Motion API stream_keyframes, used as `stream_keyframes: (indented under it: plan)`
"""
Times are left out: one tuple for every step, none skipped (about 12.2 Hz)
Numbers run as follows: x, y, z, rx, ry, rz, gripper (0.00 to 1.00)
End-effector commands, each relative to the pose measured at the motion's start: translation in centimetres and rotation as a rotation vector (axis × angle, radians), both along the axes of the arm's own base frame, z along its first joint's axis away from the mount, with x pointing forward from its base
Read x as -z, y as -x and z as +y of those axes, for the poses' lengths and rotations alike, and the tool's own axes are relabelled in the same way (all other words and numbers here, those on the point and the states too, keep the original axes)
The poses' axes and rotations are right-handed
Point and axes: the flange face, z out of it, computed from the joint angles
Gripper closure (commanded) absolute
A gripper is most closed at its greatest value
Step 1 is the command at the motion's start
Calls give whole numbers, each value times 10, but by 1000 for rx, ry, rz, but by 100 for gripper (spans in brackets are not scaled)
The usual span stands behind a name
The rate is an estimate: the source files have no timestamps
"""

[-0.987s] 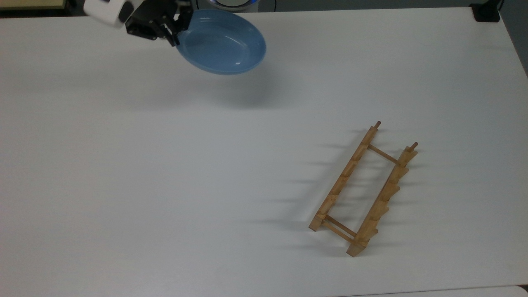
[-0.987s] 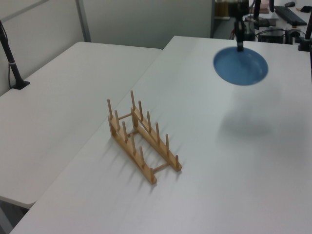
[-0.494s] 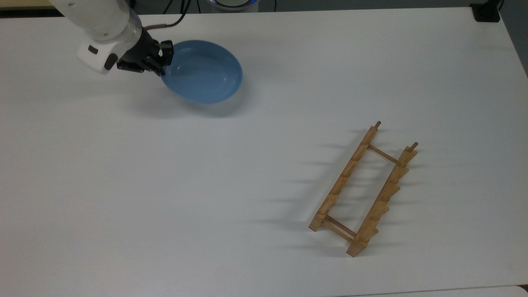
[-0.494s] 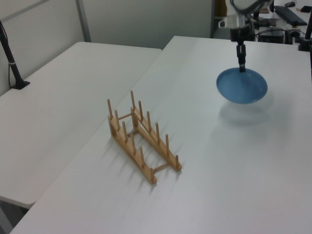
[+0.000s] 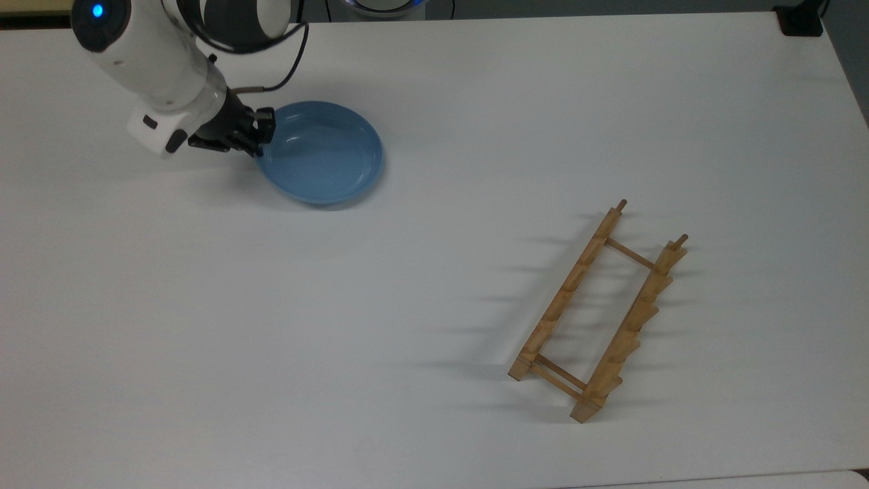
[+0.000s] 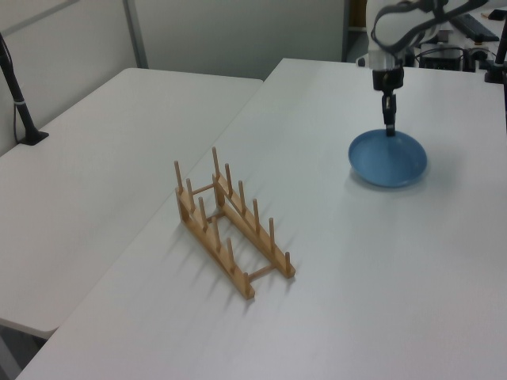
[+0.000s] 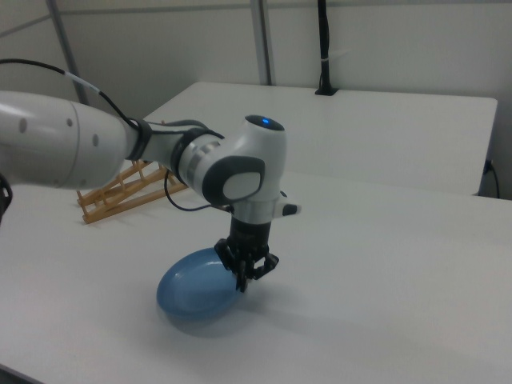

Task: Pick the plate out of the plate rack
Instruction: 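Carry the blue plate away from the rack and lower it flat onto the table, then open the gripper to release the plate and raise it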

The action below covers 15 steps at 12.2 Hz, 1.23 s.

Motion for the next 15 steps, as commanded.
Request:
stream_keyframes:
  plan:
    - [25, 1, -11, -3, 17, -13, 100]
    - [28, 1, -11, -4, 17, -8, 100]
    - [30, 0, -11, -2, 17, -5, 97]
    - [28, 1, -16, 7, 18, -9, 85]
    - [20, 1, -20, 13, 19, -15, 70]
    - [3, 0, -22, 23, 23, -39, 50]
    - [-18, 1, -20, 31, 28, -56, 5]
    - [-46, 0, -16, 49, 28, -61, 0]
    - [-78, 2, -11, 106, 32, -59, 0]
    - [-112, 2, 5, 168, 47, -76, 0]
    - [-148, 5, 25, 236, 64, -100, 0]
    - [-179, 9, 49, 309, 75, -100, 0]
    - [-200, 13, 63, 360, 82, -100, 0]
    - [-219, 18, 78, 399, 88, -102, 0]
    - [-238, 23, 90, 430, 91, -109, 0]
